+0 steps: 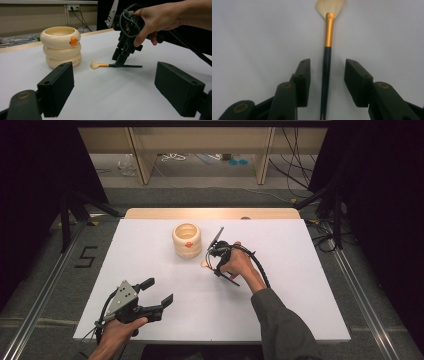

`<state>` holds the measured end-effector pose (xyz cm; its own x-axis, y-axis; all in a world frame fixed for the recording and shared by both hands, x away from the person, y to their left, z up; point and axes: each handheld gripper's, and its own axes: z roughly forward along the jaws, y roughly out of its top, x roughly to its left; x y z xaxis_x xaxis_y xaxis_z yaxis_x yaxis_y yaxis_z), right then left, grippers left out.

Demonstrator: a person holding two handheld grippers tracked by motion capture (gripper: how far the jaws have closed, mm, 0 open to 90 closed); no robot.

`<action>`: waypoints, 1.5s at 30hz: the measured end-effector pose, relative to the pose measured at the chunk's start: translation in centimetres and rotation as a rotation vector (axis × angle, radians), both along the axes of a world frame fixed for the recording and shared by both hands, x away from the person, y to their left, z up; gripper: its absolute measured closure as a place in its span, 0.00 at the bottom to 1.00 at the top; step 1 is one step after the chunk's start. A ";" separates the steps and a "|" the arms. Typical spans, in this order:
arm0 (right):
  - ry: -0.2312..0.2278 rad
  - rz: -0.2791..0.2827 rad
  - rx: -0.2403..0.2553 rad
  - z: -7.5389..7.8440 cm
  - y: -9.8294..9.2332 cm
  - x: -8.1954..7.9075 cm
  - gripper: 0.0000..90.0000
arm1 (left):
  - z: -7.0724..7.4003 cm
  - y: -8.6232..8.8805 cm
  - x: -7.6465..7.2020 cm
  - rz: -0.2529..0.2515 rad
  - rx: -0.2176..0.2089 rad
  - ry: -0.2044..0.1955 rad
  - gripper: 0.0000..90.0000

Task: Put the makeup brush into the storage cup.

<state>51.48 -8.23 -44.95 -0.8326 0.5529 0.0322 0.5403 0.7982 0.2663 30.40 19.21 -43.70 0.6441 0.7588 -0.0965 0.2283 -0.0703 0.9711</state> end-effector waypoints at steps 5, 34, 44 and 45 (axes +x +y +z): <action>0.009 0.008 -0.008 -0.2 0.2 0.0 0.68 | 0.0 0.0 0.0 -0.002 0.002 -0.001 0.17; 0.001 0.043 -0.102 -0.7 0.9 0.4 0.78 | 0.0 0.0 0.0 -0.006 -0.003 0.001 0.18; -0.003 0.048 -0.111 -0.7 1.0 0.4 0.84 | 0.0 0.0 0.0 -0.006 -0.007 0.003 0.18; -0.002 0.047 -0.110 -0.7 1.1 0.4 0.85 | 0.0 0.0 0.0 -0.006 -0.006 0.003 0.18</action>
